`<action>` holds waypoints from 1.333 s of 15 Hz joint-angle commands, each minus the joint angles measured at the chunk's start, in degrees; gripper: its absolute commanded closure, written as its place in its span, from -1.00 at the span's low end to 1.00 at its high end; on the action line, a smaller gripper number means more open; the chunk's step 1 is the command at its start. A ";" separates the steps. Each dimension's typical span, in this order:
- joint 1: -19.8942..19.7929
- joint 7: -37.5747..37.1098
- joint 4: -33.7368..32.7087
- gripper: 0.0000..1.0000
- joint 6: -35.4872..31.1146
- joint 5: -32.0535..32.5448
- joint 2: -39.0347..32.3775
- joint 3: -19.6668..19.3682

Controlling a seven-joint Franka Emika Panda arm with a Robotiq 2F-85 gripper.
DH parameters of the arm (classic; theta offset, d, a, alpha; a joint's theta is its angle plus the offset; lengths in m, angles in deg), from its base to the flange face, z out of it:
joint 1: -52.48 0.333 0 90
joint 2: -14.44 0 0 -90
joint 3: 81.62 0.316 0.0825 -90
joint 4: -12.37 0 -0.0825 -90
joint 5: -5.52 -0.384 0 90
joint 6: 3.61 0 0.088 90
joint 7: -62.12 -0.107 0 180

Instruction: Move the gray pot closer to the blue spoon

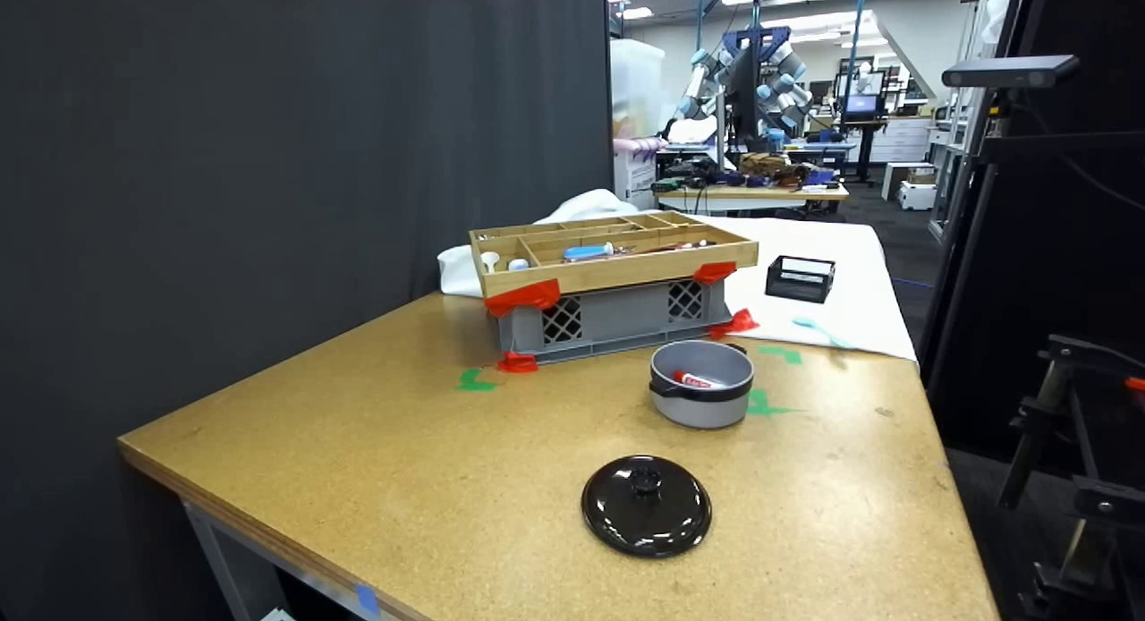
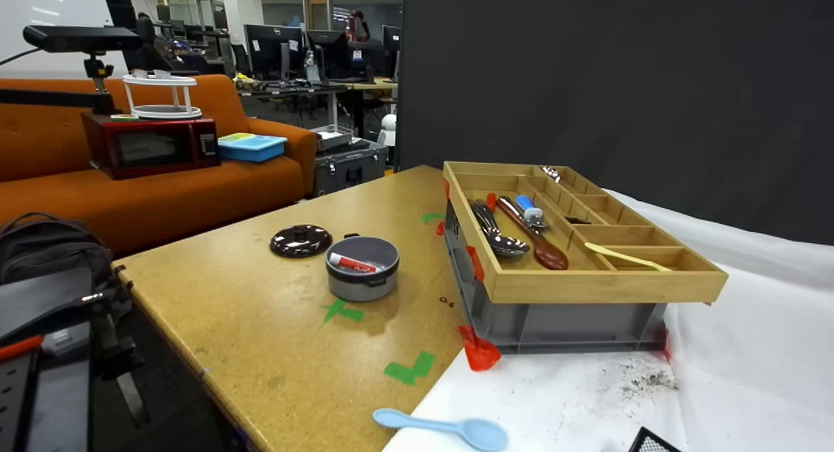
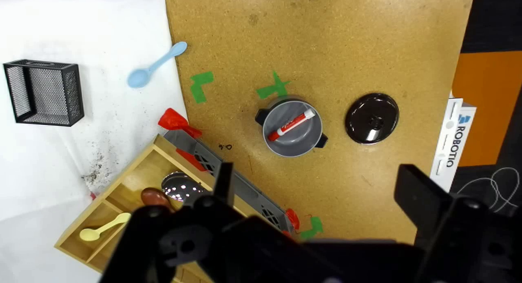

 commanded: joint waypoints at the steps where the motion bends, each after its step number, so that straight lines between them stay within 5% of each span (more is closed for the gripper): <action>1: -0.53 0.20 -0.09 -1.00 0.10 -0.24 -0.06 0.44; 5: 0.00 -2.19 -0.16 -1.00 -3.27 -1.11 -4.20 1.58; 11: 2.06 -7.59 -1.63 -1.00 -21.64 -5.48 -17.96 5.73; 17: 4.05 -11.54 -5.45 -1.00 -34.04 -2.71 -32.09 10.99; 20: 4.67 -16.86 -7.31 -1.00 -38.88 4.02 -38.43 11.58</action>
